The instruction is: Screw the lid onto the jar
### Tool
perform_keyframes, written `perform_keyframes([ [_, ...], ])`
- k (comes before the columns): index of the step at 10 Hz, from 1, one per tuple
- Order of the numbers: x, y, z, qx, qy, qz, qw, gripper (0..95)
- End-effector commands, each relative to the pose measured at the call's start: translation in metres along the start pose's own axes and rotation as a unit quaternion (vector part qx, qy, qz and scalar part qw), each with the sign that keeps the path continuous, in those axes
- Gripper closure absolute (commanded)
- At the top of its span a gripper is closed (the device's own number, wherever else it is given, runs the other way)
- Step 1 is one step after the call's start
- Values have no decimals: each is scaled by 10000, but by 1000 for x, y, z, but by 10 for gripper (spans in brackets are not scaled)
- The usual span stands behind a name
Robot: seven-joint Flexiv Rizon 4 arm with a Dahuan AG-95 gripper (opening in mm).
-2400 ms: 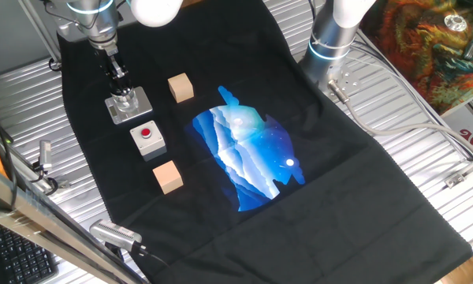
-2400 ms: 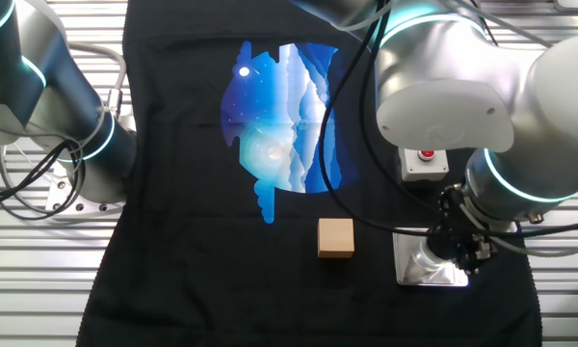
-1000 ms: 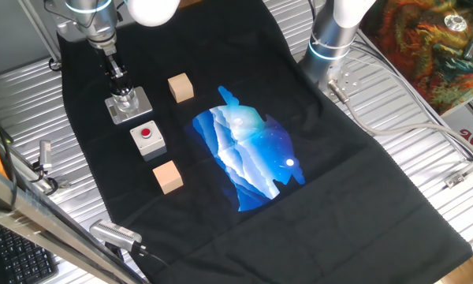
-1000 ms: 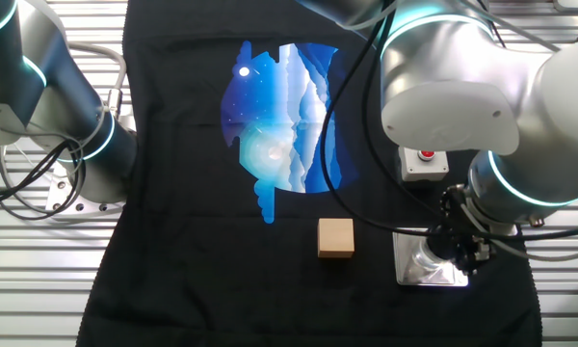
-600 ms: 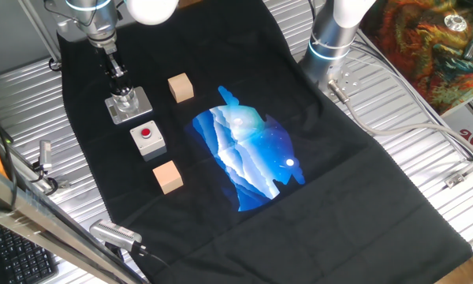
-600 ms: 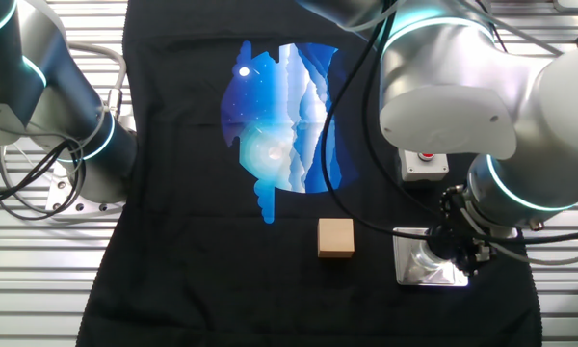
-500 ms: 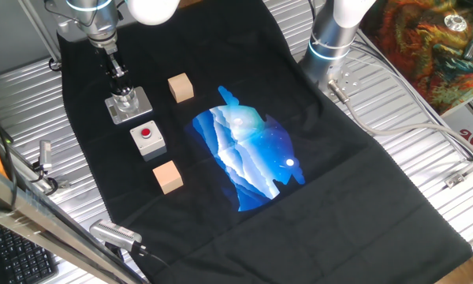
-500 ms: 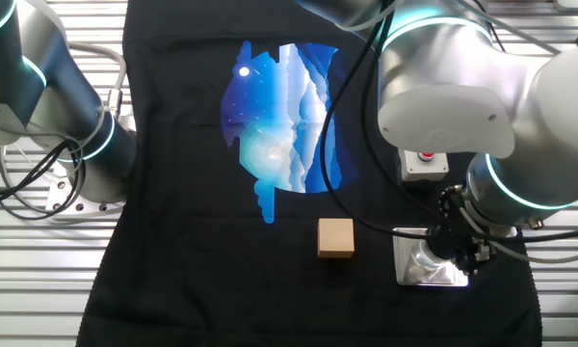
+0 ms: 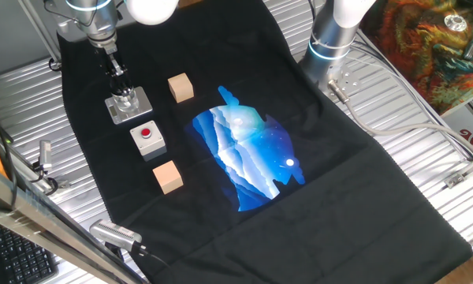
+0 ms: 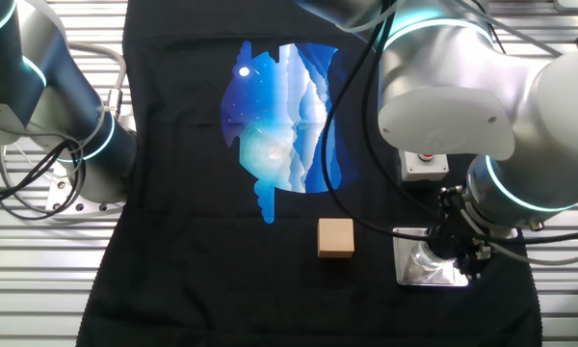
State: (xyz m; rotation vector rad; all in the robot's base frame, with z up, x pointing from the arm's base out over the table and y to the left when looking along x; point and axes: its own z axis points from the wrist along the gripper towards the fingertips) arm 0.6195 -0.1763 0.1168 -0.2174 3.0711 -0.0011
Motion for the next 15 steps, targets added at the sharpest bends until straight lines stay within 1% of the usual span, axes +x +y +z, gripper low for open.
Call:
perform_keyframes([
  [1,0,0,-1,4,15,-32,10000,190],
  [5,0,0,-2,21,30,-179,9998,190],
  [8,-1,1,-4,16,75,-201,9998,190],
  [13,-1,1,-4,19,70,-267,9996,190],
  [14,-1,1,-4,10,58,-341,9994,190],
  [15,-1,1,-4,-5,62,-558,9984,190],
])
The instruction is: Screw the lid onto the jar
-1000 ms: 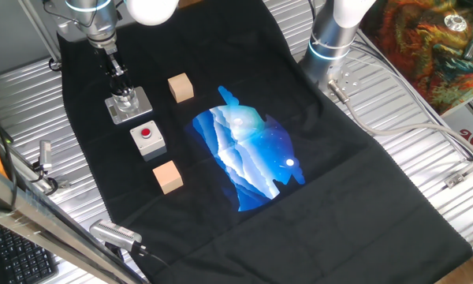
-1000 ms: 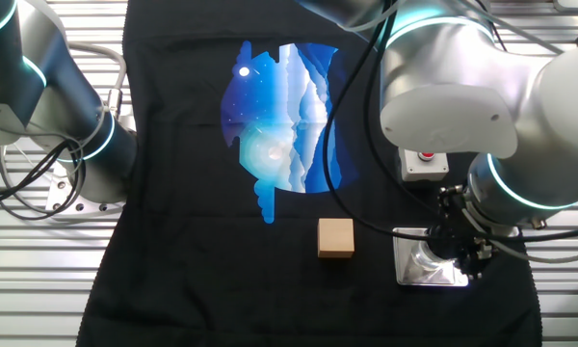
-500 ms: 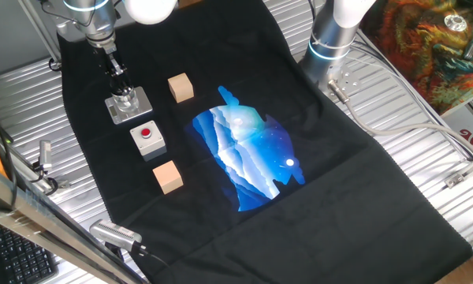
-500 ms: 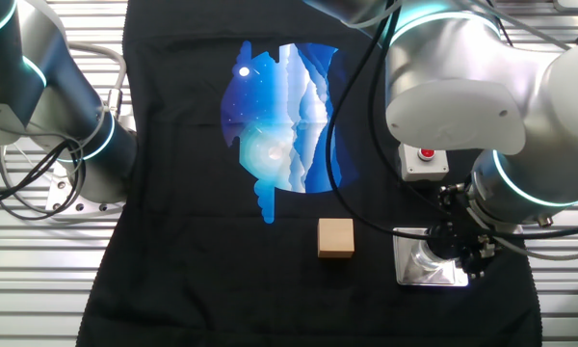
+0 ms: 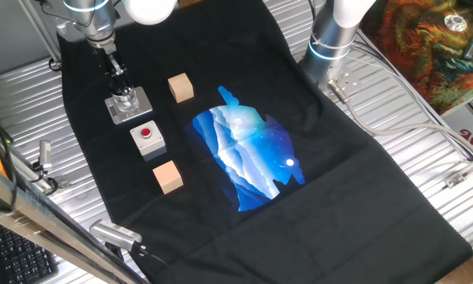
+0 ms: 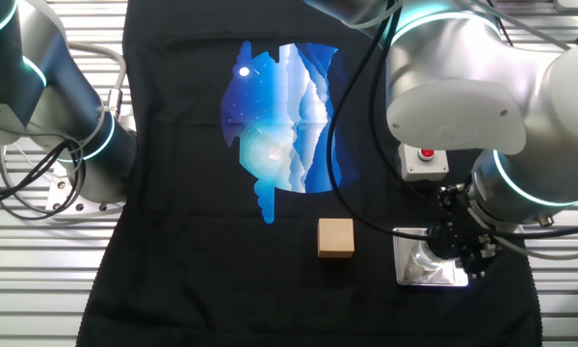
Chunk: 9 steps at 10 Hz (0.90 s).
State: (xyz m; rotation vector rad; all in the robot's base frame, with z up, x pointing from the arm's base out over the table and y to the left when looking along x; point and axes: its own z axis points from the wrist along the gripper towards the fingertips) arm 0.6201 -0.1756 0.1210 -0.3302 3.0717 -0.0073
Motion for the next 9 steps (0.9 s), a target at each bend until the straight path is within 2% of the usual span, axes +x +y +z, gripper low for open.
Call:
perform_keyframes([
  [1,0,0,0,-32,14,-353,9994,190],
  [2,0,0,0,-57,-5,-691,9976,190],
  [5,-1,1,-1,-165,-34,-1266,9918,190],
  [6,-1,1,-1,-169,-13,-1804,9834,190],
  [7,-2,1,-1,-196,1,-2097,9776,190],
  [8,-2,1,-1,-208,19,-2482,9685,190],
  [9,-2,1,-2,-206,25,-3217,9466,190],
])
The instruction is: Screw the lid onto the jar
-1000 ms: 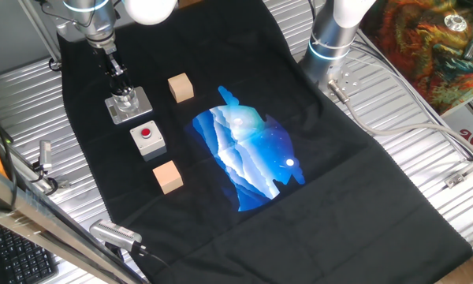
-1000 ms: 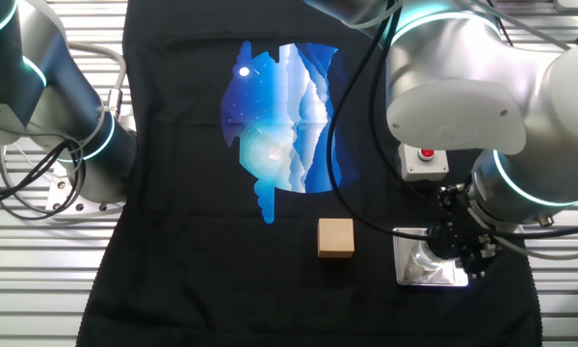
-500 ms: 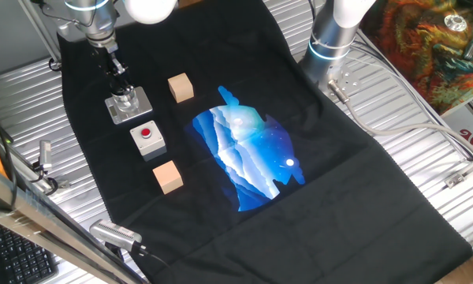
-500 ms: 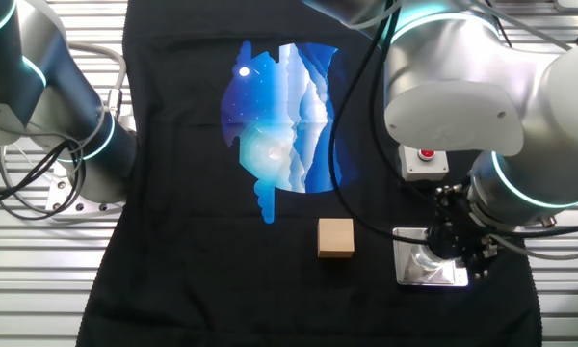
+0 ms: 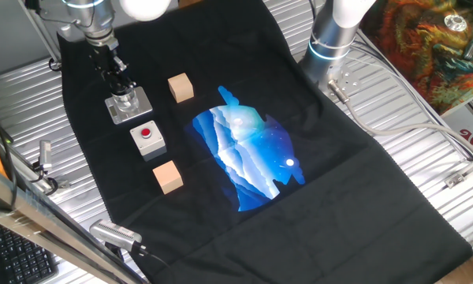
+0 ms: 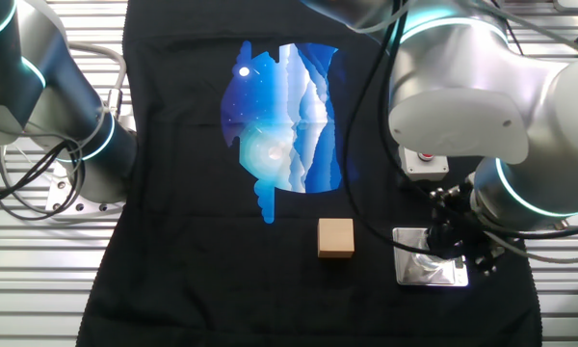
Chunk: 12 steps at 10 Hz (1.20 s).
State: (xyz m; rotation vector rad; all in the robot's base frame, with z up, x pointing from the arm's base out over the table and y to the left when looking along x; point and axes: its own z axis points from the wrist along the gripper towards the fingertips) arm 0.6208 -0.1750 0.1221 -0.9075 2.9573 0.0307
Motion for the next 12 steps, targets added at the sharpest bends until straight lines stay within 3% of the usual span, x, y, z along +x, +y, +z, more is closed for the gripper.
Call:
perform_keyframes([
  [1,-1,0,0,-38,47,-1846,9828,190],
  [3,-1,0,0,-22,43,-2837,9589,190],
  [5,-1,0,0,40,52,-3882,9216,190],
  [6,-1,0,0,52,41,-4183,9083,190],
  [7,-1,0,0,93,36,-4703,8825,190],
  [8,-1,0,0,98,33,-4971,8676,190],
  [9,-1,0,0,92,27,-5079,8613,190],
  [11,-1,0,0,71,-55,-5436,8393,190],
  [12,-1,0,0,81,-57,-5536,8327,190],
])
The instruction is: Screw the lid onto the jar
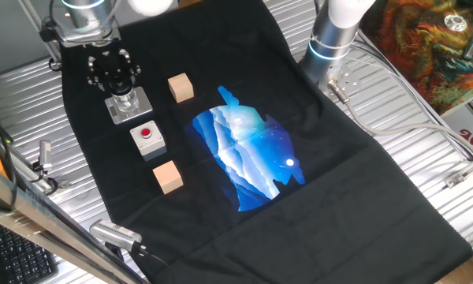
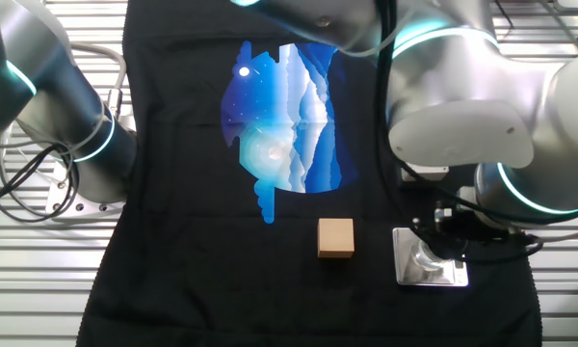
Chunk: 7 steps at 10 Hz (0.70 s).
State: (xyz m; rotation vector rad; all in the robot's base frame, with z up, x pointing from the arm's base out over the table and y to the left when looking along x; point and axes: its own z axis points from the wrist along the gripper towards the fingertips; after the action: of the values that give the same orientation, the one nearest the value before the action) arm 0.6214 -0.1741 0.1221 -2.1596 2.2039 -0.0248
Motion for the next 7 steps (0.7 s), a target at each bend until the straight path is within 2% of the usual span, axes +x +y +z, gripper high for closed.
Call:
perform_keyframes([
  [1,0,-1,0,60,-70,-1287,9916,190],
  [3,0,-1,0,75,-206,-1581,9872,190],
  [4,0,-1,0,69,-221,-1741,9845,190],
  [5,0,-1,0,44,-229,-1915,9812,190],
  [7,0,-1,0,-24,-160,-1948,9807,190],
])
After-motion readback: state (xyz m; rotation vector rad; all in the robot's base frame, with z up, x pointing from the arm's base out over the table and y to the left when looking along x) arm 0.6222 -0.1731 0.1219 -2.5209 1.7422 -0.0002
